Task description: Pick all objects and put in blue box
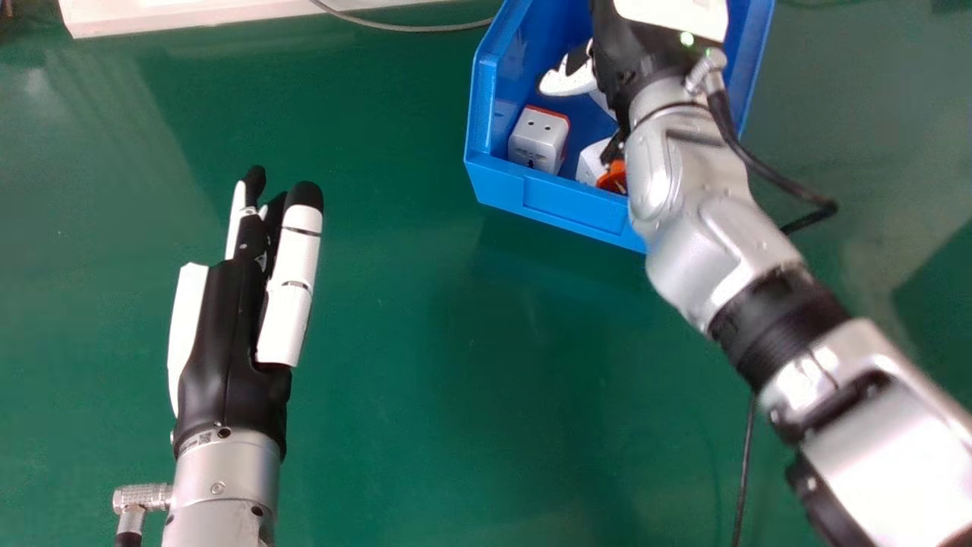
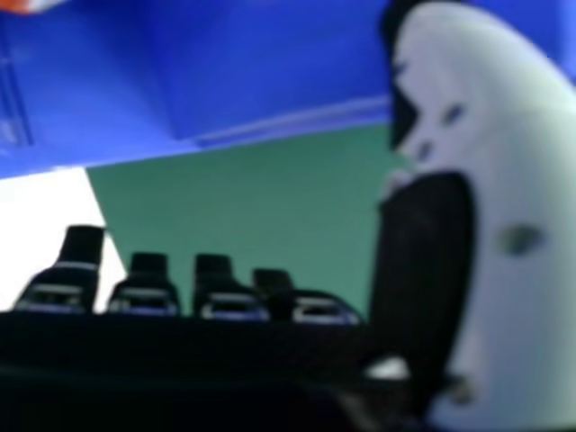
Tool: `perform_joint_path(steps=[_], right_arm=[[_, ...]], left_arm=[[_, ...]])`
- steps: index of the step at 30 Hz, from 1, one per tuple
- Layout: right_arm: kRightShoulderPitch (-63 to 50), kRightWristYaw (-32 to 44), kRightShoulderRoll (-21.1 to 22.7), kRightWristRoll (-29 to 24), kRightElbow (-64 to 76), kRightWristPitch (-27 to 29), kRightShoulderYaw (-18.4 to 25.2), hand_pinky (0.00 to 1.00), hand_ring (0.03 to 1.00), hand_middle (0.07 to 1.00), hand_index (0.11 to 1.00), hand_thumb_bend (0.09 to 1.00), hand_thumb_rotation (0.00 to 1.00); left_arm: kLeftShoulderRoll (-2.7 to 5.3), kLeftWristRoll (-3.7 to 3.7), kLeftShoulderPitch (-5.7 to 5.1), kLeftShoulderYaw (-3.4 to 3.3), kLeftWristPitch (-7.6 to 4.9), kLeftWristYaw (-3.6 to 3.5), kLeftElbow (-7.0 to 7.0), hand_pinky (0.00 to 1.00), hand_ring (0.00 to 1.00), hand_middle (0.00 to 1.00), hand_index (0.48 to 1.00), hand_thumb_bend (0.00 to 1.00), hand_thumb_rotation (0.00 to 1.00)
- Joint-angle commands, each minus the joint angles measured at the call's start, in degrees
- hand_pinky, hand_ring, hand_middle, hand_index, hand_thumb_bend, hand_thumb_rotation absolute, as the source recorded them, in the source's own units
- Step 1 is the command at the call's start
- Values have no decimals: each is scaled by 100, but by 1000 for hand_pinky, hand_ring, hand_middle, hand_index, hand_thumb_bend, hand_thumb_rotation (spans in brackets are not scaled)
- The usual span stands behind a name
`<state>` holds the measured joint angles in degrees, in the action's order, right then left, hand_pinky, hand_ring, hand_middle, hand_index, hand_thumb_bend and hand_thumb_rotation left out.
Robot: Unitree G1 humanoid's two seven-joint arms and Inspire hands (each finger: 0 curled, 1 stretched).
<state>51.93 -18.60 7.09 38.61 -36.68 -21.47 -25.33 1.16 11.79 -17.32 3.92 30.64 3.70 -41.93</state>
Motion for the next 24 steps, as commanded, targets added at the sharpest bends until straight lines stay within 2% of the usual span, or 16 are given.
perform_joint_path(steps=[1,6,10,15,17,20,24], right_arm=[[-739,-16,-27,166,1835,-369,234,900,1000,1000,992,482,0],[-2135,205,-63,199,4019,-413,253,879,1000,1000,986,636,0],[-3274,523,93,301,5411,-355,161,869,1000,1000,986,654,0],[-4696,990,385,248,6872,-130,135,863,1000,1000,991,648,1],[-5293,1028,453,-135,7276,212,280,867,1000,1000,996,620,37],[-6057,910,475,-651,7560,844,476,865,1000,1000,997,600,63],[-6847,783,387,-1246,7521,1779,681,854,990,1000,995,561,140]], left_arm=[[-89,-47,65,-114,-166,-53,12,922,965,958,989,444,971],[-179,-149,146,-317,-318,-87,243,922,964,955,989,441,973],[-237,-245,202,-479,-393,-144,358,922,964,955,989,446,972],[-351,-411,250,-744,-465,-282,456,922,964,955,989,451,971],[-421,-511,257,-891,-561,-349,554,924,964,955,989,461,967],[-505,-621,236,-1055,-718,-430,672,925,964,954,988,466,963],[-655,-841,239,-1343,-1027,-551,943,922,963,953,987,483,953]])
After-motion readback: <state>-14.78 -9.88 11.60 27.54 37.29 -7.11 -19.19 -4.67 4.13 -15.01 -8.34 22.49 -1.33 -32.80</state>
